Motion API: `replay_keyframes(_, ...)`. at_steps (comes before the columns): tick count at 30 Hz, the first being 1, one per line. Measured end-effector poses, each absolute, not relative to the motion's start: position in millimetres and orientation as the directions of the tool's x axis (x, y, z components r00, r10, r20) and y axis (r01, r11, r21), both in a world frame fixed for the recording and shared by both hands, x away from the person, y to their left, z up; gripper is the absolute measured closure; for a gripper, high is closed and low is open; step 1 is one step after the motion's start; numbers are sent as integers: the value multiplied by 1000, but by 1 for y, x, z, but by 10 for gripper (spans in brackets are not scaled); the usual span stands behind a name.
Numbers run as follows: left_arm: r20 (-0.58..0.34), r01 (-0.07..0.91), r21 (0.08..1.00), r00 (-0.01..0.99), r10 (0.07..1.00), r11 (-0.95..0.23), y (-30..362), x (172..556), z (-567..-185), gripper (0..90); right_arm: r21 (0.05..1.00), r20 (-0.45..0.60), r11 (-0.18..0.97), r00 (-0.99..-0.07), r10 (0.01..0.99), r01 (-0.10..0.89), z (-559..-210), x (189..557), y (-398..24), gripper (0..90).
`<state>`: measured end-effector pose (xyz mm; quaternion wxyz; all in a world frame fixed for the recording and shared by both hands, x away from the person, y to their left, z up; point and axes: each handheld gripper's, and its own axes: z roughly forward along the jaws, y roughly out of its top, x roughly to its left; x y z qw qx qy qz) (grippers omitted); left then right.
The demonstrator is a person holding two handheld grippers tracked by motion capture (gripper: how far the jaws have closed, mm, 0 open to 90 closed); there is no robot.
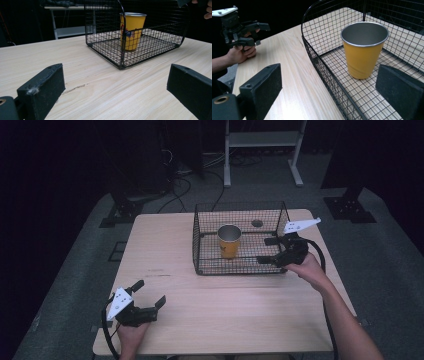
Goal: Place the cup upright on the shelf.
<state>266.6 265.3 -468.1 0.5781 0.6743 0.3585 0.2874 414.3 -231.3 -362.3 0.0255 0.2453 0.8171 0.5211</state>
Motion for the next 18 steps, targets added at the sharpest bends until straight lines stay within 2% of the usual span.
replay_keyframes(18,-24,151,985,576,817,-78,265,267,-468,8,876,244,280,-862,445,393,-388,382,-262,61)
